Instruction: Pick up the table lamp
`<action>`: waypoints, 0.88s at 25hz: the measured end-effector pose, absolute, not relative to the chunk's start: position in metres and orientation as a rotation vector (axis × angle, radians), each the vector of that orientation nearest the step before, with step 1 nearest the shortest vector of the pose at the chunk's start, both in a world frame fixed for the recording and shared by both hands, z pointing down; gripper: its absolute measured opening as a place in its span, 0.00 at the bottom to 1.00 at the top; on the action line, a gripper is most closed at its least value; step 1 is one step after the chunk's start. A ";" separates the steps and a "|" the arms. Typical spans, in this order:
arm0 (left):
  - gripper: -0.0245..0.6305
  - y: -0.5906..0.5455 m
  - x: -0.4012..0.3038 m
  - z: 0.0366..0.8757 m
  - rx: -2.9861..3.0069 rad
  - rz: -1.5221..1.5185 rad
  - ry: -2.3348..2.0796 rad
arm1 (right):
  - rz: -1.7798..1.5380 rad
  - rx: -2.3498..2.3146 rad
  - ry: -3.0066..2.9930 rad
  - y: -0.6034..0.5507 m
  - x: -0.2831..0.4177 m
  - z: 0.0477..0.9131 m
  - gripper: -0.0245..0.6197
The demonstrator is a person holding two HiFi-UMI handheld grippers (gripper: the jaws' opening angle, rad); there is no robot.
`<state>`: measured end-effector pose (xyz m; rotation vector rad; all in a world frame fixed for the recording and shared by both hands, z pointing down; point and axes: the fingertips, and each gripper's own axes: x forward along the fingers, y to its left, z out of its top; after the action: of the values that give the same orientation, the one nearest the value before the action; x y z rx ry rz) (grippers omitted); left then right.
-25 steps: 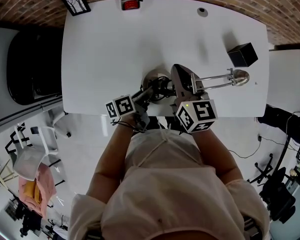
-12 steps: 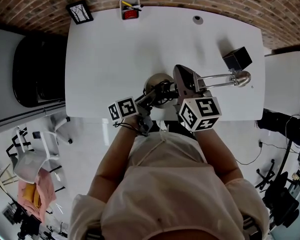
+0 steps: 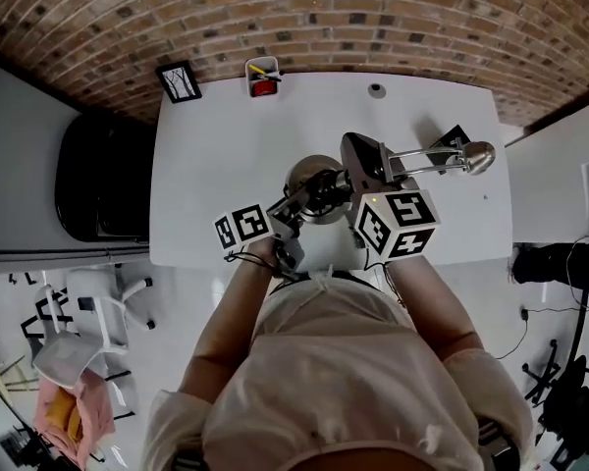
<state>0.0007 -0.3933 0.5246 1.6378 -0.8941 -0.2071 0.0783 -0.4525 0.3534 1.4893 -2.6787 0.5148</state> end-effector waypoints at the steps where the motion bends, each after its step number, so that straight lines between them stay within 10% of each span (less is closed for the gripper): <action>1: 0.25 -0.398 0.000 0.516 1.651 -0.215 -0.893 | 0.494 1.485 -2.689 -0.454 0.078 0.345 0.08; 22: 0.25 -0.423 0.001 0.442 1.754 -0.304 -0.857 | 0.358 1.552 -2.715 -0.453 0.081 0.268 0.08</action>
<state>0.0010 -0.4228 0.4424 1.7541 -0.8571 -0.3040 0.0812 -0.4533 0.2682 1.5519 -2.7152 0.3580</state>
